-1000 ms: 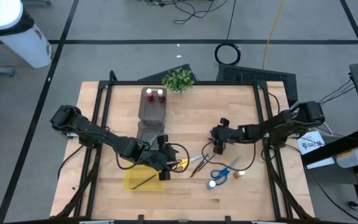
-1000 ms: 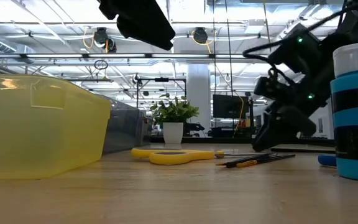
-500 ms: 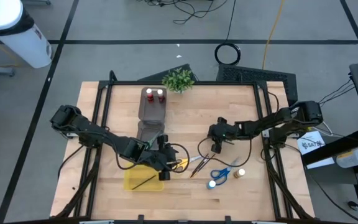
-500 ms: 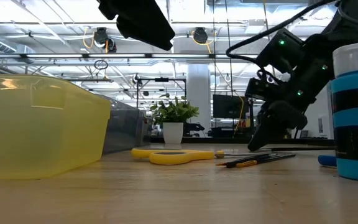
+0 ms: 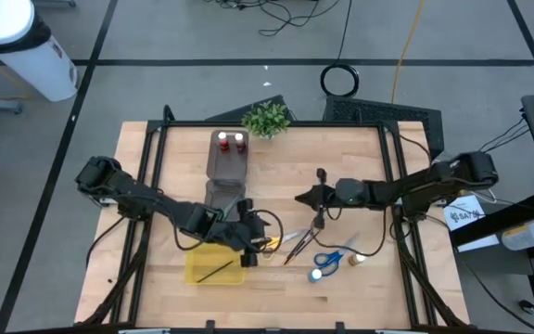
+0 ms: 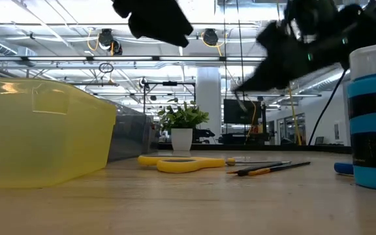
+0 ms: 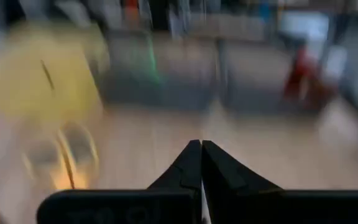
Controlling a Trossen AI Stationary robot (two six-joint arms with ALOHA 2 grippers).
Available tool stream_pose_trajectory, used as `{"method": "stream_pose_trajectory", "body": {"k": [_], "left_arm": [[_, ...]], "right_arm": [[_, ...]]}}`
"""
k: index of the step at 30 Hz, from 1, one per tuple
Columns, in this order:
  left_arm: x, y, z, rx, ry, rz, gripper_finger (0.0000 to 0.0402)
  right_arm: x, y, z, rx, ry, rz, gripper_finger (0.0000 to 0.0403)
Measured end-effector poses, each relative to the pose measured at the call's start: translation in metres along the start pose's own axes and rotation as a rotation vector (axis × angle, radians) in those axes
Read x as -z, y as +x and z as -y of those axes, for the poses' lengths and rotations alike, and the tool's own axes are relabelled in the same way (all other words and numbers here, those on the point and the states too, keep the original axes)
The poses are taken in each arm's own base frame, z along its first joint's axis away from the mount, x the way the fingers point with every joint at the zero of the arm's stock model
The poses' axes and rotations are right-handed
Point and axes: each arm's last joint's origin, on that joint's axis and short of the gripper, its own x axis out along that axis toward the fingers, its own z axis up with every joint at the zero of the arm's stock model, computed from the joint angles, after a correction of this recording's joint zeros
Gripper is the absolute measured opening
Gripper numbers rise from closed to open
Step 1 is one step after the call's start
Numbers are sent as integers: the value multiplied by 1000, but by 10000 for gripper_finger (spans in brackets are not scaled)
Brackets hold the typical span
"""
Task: Pick & Place Paint Supplies
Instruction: Put the black liner paint brush into the yellow bin
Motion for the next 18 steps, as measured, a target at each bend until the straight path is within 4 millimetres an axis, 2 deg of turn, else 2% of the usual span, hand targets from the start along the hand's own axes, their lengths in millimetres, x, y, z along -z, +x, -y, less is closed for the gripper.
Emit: {"method": "stream_pose_trajectory", "body": {"k": [3, 8, 13, 18], "left_arm": [[-5, 2, -5, -8, 1, 35, 225], [-10, 7, -18, -37, 2, 58, 225], [-11, 11, -30, -66, -25, 55, 225], [-8, 22, -32, -61, -32, 47, 225]], "right_arm": [[-26, -3, -8, -68, -28, 152, 0], [-51, -7, -24, -139, -107, 269, 0], [-60, -9, -38, -187, -160, 294, 0], [-62, -10, -43, -201, -175, 306, 0]]}}
